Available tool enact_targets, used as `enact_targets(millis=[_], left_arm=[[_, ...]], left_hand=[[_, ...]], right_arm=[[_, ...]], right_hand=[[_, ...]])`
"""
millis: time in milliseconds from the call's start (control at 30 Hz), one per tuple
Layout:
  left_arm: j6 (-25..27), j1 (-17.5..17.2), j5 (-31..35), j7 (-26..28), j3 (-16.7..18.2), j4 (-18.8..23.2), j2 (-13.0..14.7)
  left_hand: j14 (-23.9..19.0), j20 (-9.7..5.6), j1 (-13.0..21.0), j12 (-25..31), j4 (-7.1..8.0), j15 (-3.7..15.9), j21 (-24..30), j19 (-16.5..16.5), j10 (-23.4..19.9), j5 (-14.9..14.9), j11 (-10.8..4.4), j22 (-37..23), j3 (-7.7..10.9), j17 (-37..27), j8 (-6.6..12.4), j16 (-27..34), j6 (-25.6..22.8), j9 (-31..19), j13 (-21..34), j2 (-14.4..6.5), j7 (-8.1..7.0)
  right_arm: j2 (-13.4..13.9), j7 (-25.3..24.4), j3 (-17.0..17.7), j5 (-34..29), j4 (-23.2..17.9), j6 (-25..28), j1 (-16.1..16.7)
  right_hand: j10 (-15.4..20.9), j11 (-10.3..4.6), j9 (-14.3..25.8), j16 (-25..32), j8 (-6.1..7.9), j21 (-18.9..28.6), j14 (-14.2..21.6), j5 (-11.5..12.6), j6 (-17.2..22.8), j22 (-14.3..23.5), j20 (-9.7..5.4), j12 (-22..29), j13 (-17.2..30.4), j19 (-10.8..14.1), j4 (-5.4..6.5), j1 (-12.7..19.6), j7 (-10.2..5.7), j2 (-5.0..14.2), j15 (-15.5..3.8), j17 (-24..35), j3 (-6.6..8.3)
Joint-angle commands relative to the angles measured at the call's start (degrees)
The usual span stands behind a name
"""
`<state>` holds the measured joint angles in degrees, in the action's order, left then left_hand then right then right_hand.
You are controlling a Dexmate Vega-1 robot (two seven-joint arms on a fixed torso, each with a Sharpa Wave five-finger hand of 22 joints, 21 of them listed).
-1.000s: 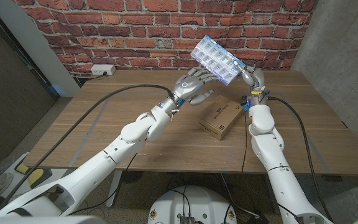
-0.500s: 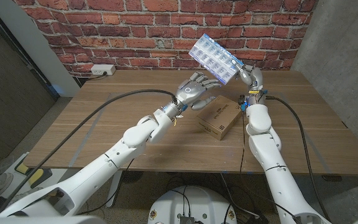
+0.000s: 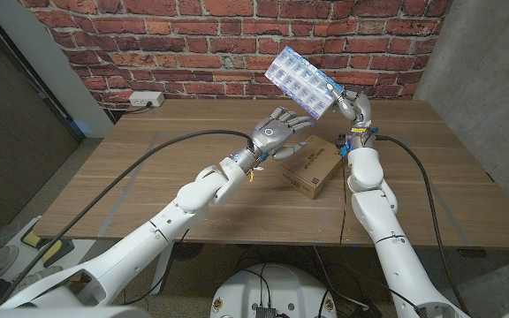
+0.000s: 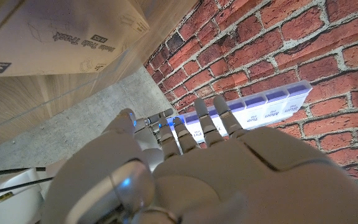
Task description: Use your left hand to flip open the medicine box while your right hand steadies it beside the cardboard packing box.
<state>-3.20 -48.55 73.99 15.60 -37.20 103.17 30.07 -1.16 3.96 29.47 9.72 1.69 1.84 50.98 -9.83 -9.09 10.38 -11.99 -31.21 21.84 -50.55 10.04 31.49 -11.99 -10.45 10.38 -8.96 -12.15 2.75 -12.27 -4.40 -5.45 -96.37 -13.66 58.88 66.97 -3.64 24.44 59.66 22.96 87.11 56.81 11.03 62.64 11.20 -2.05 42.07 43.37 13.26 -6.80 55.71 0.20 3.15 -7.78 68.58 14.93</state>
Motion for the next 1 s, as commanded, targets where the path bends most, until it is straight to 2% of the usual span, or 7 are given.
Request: enact_targets(millis=[33, 100, 267, 433, 767, 867, 1000], left_arm=[[0.0, 0.6, 2.3, -3.8, -0.7, 0.6, 0.0], [0.0, 0.6, 2.7, -3.1, -0.8, 0.4, -0.1], [0.6, 0.4, 3.3, -3.0, -0.6, 0.6, -0.5], [1.5, 0.5, 4.3, -3.9, -0.7, 0.7, -1.1], [1.7, 1.3, 4.7, -4.5, -0.7, -0.2, -2.0], [0.9, 1.7, 4.6, -2.8, -0.8, -0.8, -1.9], [0.3, 1.9, 4.1, -0.3, -0.7, -1.7, -2.0]], left_hand=[[1.7, 1.05, -0.8, -0.1, 0.03, 0.97, 1.0, -8.5, 3.9, 0.0, -0.05, -1.1, 1.02, -0.8, -0.24, -0.5, 4.1, -0.2, 0.2, 0.0, -0.09], [2.4, 1.63, -1.0, 0.1, 0.11, 0.76, 0.9, -9.8, 4.5, 0.0, -0.14, -1.4, 1.28, -1.0, 0.01, -0.6, 4.5, -0.2, 0.2, -0.1, 0.0], [2.5, 1.74, -1.4, 0.5, 0.23, 0.73, 1.3, -10.2, 4.2, 0.0, -0.14, -1.8, 1.52, -1.4, 0.74, -0.5, 3.5, -0.2, 0.3, 0.0, 0.84], [3.3, 2.24, -1.9, 0.5, 0.51, 0.38, 1.4, -11.4, 4.9, -0.1, -0.05, -2.2, 1.61, -1.8, 0.59, -0.6, 4.5, -0.3, 0.3, 0.2, 1.44], [4.3, 2.29, -2.6, 0.3, 0.77, -0.03, 1.9, -12.4, 6.7, 0.0, -0.04, -2.8, 1.8, -2.3, 0.37, -0.7, 6.3, -0.3, 0.4, 0.4, 2.41], [4.3, 2.32, -2.7, 0.3, 0.79, 0.01, 2.0, -12.5, 6.9, 0.0, -0.05, -2.9, 1.84, -2.3, 0.36, -0.7, 6.5, -0.3, 0.4, 0.4, 2.43], [3.8, 2.41, -2.8, 1.1, 0.63, 0.31, 2.6, -12.7, 5.7, 0.0, 0.02, -3.4, 2.16, -2.6, 1.53, -0.4, 4.2, -0.4, 0.5, 0.7, 2.51]], right_arm=[[0.0, 0.3, -0.8, -0.7, 0.1, -0.7, 0.0], [0.0, 0.4, -0.8, -0.6, 0.2, -0.9, -0.1], [0.0, 0.5, -0.8, -0.6, 0.3, -0.9, 0.0], [0.1, 0.8, -0.8, -0.4, 0.5, -1.5, -0.1], [0.4, 1.4, -1.1, -0.5, 1.5, -2.0, -0.8], [0.4, 1.4, -1.1, -0.6, 2.0, -1.6, -1.1], [0.3, 1.6, -1.1, -0.2, 3.3, -1.9, -1.8]], right_hand=[[2.9, -2.79, 0.2, -0.1, -0.05, 0.3, 0.6, 0.3, 0.5, 0.0, -3.97, -0.1, 0.3, 0.5, 0.12, 5.8, 0.03, 5.33, -5.05, 0.1, 0.5], [3.0, -2.81, 0.2, -0.2, -0.09, 0.3, 0.6, 0.3, 0.5, 0.0, -3.97, -0.2, 0.1, 0.5, 0.08, 5.8, 0.06, 5.26, -5.06, 0.1, 0.49], [3.0, -2.76, 0.3, -0.1, -0.11, 0.3, 0.6, 0.3, 0.5, 0.0, -3.96, -0.2, 0.2, 0.5, 0.07, 5.8, -0.04, 5.25, -5.06, 0.2, 0.49], [3.0, -2.85, 0.3, -0.1, -0.17, 0.2, 0.8, 0.3, 0.5, 0.0, -3.99, -0.3, 0.3, 0.5, 0.09, 5.8, 0.02, 5.26, -5.07, 0.2, 0.48], [3.1, -2.87, 0.4, -0.2, -0.37, 0.2, 0.7, 0.3, 0.5, 0.0, -3.99, -0.5, 0.3, 0.4, 0.08, 5.8, -0.09, 5.21, -5.05, 0.3, 0.46], [3.1, -2.82, 0.3, -0.3, -0.4, 0.2, 0.6, 0.3, 0.6, 0.0, -3.92, -0.5, 0.5, 0.4, 0.05, 5.8, -0.04, 5.18, -5.06, 0.1, 0.45], [3.1, -2.81, 0.4, -0.2, -0.42, 0.1, 0.7, 0.4, 0.6, 0.0, -3.98, -0.6, 0.6, 0.3, 0.07, 5.8, -0.05, 5.18, -5.05, 0.4, 0.45]])
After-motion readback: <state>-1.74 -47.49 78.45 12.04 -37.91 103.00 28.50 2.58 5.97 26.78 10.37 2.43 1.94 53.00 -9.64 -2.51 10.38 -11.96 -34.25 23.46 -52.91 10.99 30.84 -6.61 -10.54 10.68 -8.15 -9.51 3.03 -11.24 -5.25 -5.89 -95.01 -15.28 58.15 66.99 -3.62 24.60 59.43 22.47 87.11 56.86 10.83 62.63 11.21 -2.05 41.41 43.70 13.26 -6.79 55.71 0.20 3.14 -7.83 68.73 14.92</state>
